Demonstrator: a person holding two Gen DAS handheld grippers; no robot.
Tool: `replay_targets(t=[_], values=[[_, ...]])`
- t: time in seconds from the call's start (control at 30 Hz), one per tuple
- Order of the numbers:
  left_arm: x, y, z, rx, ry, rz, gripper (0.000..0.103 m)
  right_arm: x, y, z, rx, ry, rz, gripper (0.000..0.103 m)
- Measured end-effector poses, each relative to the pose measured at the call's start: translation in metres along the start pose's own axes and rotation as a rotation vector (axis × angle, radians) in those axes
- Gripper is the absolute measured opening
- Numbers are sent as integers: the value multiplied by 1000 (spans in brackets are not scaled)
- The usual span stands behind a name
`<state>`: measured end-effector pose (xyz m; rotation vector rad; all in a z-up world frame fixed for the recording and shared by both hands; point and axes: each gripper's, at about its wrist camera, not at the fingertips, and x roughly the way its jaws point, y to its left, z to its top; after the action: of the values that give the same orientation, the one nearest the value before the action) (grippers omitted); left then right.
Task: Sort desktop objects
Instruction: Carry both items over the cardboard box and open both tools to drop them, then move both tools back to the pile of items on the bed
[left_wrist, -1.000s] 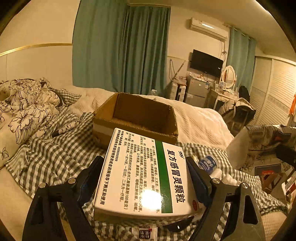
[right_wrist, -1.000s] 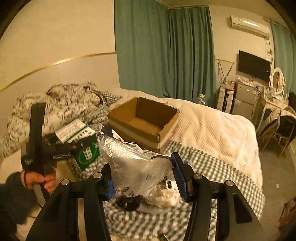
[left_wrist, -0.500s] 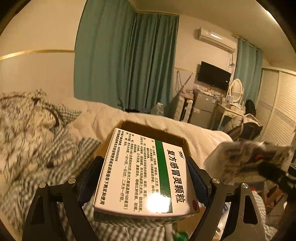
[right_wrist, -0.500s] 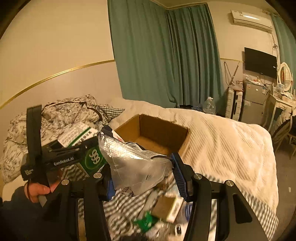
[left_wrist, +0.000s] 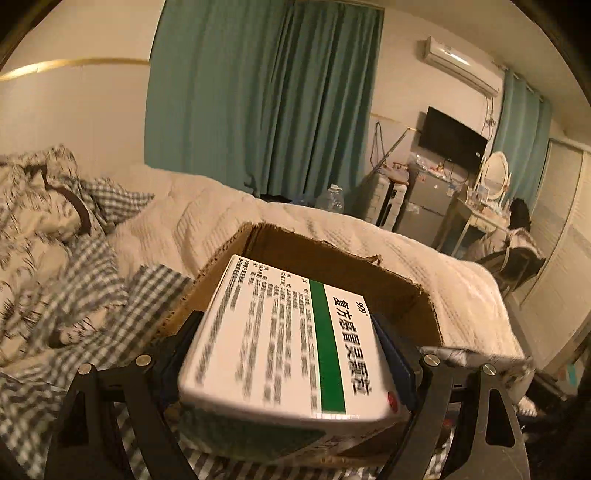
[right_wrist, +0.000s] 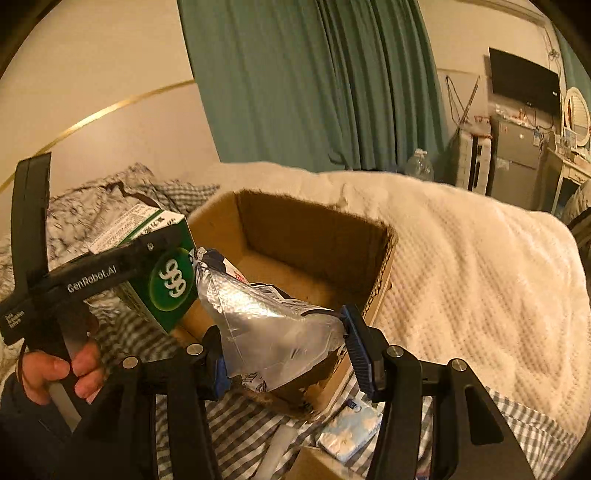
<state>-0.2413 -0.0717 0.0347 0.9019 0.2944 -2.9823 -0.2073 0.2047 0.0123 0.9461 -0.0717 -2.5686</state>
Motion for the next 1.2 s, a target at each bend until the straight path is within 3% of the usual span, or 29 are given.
replay_targets(t=[0.03, 0.1, 0.2, 0.43, 0.8, 1.0, 1.2], values=[[2, 2, 0, -12, 3, 1, 89, 2, -1, 1, 2, 2, -15, 57], [2, 4, -1, -13, 11, 5, 92, 2, -3, -1, -2, 2, -37, 70], [-5, 0, 1, -7, 21, 21, 98, -16, -4, 3, 5, -36, -36, 78], [-77, -17, 30, 6, -37, -3, 99, -82, 15, 25, 3, -91, -46, 78], [-240, -69, 39, 122, -132, -65, 103, -262, 47, 21, -20, -182, -102, 78], [-279, -85, 4, 170, -142, -77, 103, -304, 48, -14, -39, -157, -145, 78], [-246, -79, -67, 157, -13, -84, 103, -287, 10, -82, 21, -56, -177, 78]])
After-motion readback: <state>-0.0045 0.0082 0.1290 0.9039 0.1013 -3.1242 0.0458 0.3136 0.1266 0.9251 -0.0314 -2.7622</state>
